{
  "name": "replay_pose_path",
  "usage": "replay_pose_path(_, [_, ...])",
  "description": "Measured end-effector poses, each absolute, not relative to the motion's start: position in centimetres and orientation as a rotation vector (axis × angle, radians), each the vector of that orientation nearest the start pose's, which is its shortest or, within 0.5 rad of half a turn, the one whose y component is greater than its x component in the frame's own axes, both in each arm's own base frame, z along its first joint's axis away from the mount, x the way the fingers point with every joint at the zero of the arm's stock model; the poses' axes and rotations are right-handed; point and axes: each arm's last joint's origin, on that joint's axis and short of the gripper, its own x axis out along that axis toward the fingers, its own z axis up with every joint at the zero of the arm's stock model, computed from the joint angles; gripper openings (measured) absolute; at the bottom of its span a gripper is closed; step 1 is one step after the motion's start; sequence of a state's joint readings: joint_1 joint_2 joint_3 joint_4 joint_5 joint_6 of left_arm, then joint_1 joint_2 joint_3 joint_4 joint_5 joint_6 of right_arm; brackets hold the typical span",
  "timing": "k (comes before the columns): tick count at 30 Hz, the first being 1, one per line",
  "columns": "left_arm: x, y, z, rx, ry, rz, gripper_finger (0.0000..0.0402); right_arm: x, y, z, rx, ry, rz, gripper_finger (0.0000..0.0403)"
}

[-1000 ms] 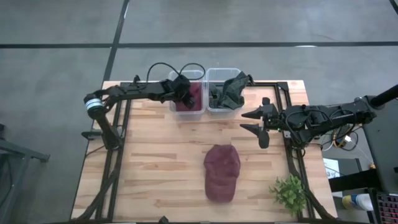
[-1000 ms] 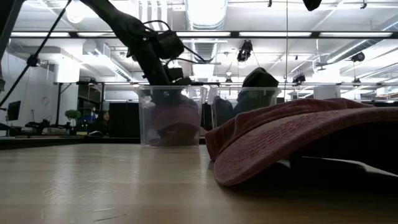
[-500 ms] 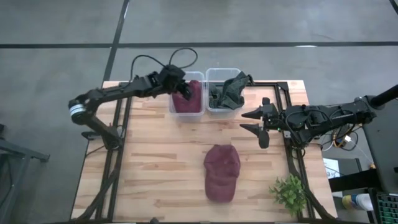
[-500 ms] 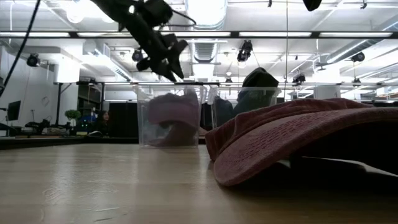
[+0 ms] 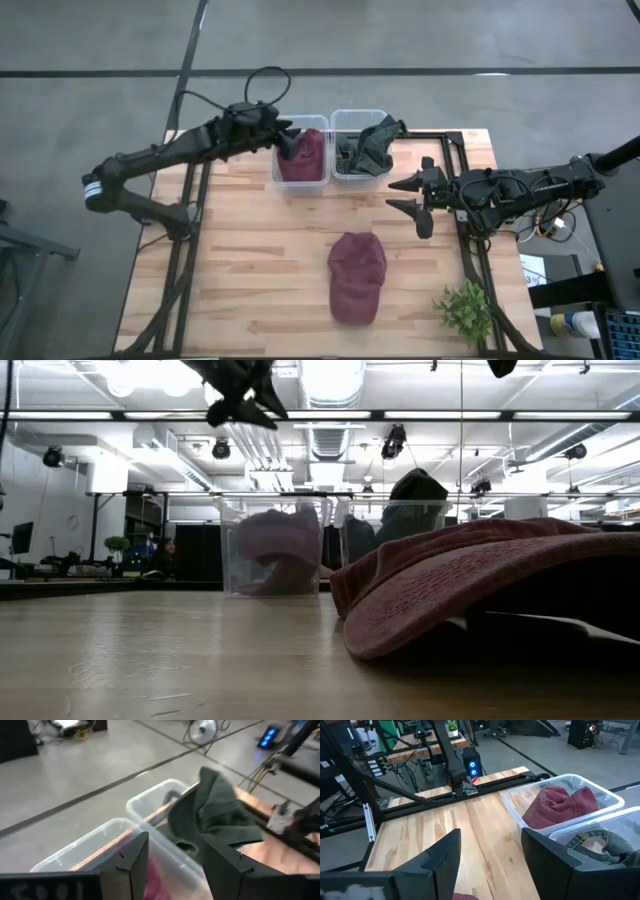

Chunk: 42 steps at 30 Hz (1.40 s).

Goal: Pick & Place hat
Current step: Put the red cap into the left transparent bin

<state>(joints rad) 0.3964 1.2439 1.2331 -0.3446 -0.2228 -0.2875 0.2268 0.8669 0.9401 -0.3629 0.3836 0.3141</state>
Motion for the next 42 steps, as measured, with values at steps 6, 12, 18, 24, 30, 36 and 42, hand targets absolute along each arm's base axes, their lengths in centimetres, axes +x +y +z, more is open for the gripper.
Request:
replay_pose_path(6, [24.6, 7.8, 38.9, -0.291, 0.236, 0.544, 0.0165, 17.8, 3.0, 35.5, 0.224, 0.25, -0.197, 0.0203])
replay_pose_path(12, [25.3, 4.5, 38.9, -0.274, 0.254, 0.414, 0.0165, 17.8, 3.0, 35.5, 0.224, 0.249, -0.198, 0.0203])
replay_pose_path(18, [25.9, 1.6, 38.2, -0.289, 0.286, 0.318, 0.0165, 17.8, 3.0, 35.5, 0.224, 0.249, -0.198, 0.0203])
replay_pose_path(24, [27.4, -1.8, 36.4, -0.258, 0.297, 0.194, 0.0165, 17.7, 3.0, 35.6, 0.222, 0.249, -0.197, 0.0203])
replay_pose_path(30, [29.7, -5.4, 34.1, -0.235, 0.326, 0.101, 0.0165, 17.7, 3.0, 35.6, 0.225, 0.247, -0.198, 0.0203])
replay_pose_path(36, [31.4, -7.5, 32.0, -0.27, 0.365, 0.075, 0.0165, 17.7, 3.0, 35.6, 0.203, 0.249, -0.195, 0.0203])
replay_pose_path(42, [33.0, -9.2, 29.6, -0.343, 0.408, 0.068, 0.0165, 17.7, 3.0, 35.6, 0.185, 0.25, -0.192, 0.0203])
